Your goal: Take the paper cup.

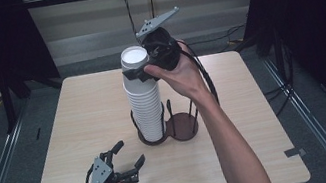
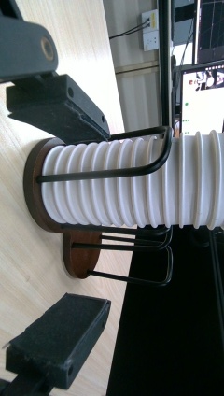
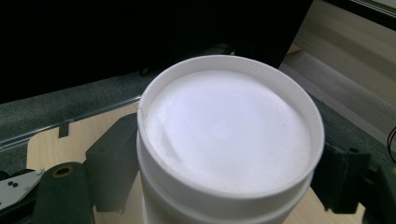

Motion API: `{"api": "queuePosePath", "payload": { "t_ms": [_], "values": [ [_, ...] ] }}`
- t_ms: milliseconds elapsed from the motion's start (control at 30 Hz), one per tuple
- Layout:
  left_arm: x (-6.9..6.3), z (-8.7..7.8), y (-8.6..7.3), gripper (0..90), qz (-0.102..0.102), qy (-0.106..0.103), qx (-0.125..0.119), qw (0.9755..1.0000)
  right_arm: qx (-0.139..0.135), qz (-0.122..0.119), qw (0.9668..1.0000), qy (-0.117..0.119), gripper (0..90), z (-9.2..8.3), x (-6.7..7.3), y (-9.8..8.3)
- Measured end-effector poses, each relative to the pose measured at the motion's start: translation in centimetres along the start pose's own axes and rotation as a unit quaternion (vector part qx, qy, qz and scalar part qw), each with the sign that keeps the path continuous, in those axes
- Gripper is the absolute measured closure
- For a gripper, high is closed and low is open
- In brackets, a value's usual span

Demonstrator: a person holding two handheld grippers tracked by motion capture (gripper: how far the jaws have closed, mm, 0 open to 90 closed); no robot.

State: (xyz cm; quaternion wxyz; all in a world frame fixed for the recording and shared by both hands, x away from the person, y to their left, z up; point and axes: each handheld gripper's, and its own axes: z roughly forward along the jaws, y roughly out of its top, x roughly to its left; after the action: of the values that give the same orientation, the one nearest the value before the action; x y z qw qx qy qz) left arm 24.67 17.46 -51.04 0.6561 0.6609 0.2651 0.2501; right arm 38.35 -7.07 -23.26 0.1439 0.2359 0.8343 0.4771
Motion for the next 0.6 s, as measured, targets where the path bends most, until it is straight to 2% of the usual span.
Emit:
{"api": "queuePosePath", "payload": {
  "t_ms": [67, 133, 167, 267, 533, 567, 600],
  "values": [
    [0.08, -0.02, 0.02, 15.7, 0.006, 0.001, 0.001, 1.0000, 0.000, 0.000, 1.0000, 0.000, 20.4, -0.01, -0.02, 0.01],
    [0.00, 0.00, 0.00, 15.7, 0.000, 0.000, 0.000, 1.0000, 0.000, -0.001, 1.0000, 0.000, 20.4, -0.02, -0.01, 0.03],
    [0.07, -0.02, 0.02, 15.7, 0.006, 0.001, 0.001, 1.0000, -0.001, 0.003, 1.0000, 0.001, 20.5, -0.06, -0.03, 0.05],
    [0.07, -0.02, 0.02, 15.7, 0.006, 0.001, 0.001, 1.0000, -0.004, 0.005, 1.0000, 0.002, 20.6, -0.08, -0.07, 0.04],
    [0.08, -0.02, 0.02, 15.7, 0.006, 0.001, 0.001, 1.0000, -0.025, 0.000, 0.9997, -0.003, 20.9, -0.78, 0.07, 0.36],
    [0.01, 0.00, 0.00, 15.7, 0.001, 0.000, 0.000, 1.0000, -0.025, 0.000, 0.9997, -0.003, 20.9, -0.78, 0.07, 0.36],
    [0.07, -0.02, 0.02, 15.7, 0.005, 0.001, 0.001, 1.0000, -0.030, 0.001, 0.9995, -0.001, 20.9, -0.87, 0.07, 0.38]
  ]
}}
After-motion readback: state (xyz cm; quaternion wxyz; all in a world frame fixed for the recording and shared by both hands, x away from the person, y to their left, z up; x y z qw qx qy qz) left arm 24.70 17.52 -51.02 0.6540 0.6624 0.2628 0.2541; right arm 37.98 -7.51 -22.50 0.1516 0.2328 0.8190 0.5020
